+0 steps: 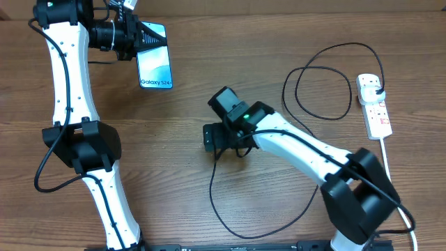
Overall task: Plug charger to phone and switch on socket
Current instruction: 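Move the right gripper down to the black cable's connector end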
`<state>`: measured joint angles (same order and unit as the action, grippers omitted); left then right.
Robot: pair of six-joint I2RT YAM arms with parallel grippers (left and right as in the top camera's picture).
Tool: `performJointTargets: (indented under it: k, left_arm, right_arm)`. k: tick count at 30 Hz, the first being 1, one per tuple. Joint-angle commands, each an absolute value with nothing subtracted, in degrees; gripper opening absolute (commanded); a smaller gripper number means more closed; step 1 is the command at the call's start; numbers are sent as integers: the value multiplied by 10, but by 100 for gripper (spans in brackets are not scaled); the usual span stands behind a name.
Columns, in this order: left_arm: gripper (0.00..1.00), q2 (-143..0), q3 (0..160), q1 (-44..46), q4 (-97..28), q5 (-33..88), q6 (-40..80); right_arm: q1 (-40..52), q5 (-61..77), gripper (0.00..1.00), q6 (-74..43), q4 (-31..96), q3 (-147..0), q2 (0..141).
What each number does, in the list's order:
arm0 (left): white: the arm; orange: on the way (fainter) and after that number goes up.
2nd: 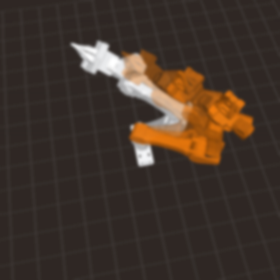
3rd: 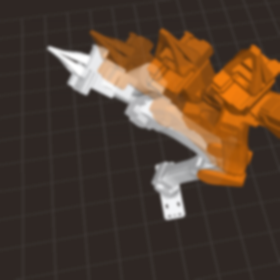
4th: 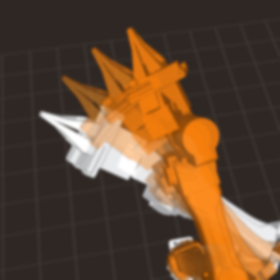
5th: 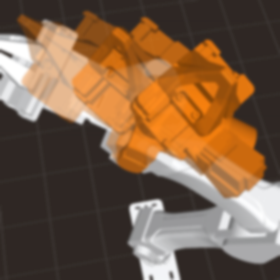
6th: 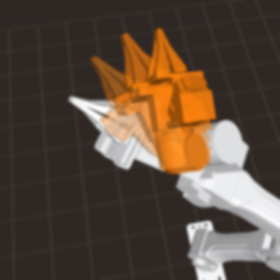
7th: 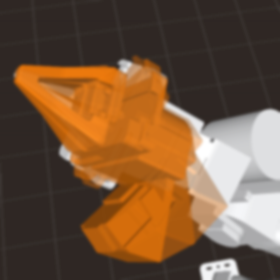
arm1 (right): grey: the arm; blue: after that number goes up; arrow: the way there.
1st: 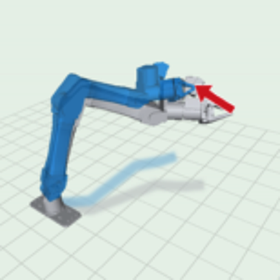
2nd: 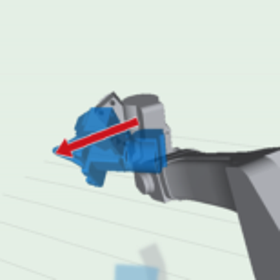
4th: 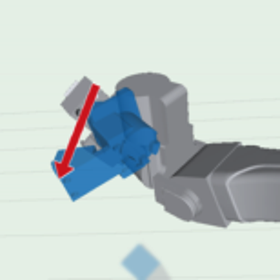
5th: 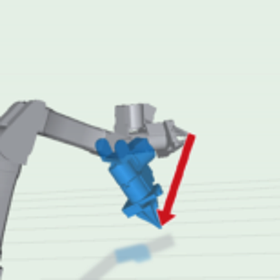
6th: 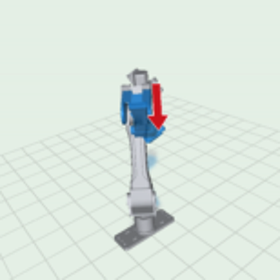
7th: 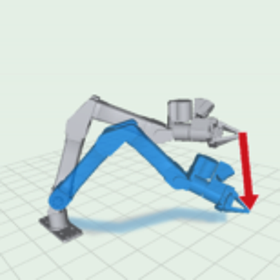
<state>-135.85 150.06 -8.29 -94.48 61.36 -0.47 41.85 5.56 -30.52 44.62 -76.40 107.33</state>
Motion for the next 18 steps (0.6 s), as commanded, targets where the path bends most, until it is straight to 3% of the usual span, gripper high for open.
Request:
performJointTargets:
  k: [1,18]
  left_arm:
    - [4,-1338,1510,-88,-941,641,-18]
    - [4,-1338,1510,-87,-929,641,-17]
  right_arm:
    - [429,27,93,-317,438,-773,1075]
    - [444,26,86,-337,378,-779,1120]
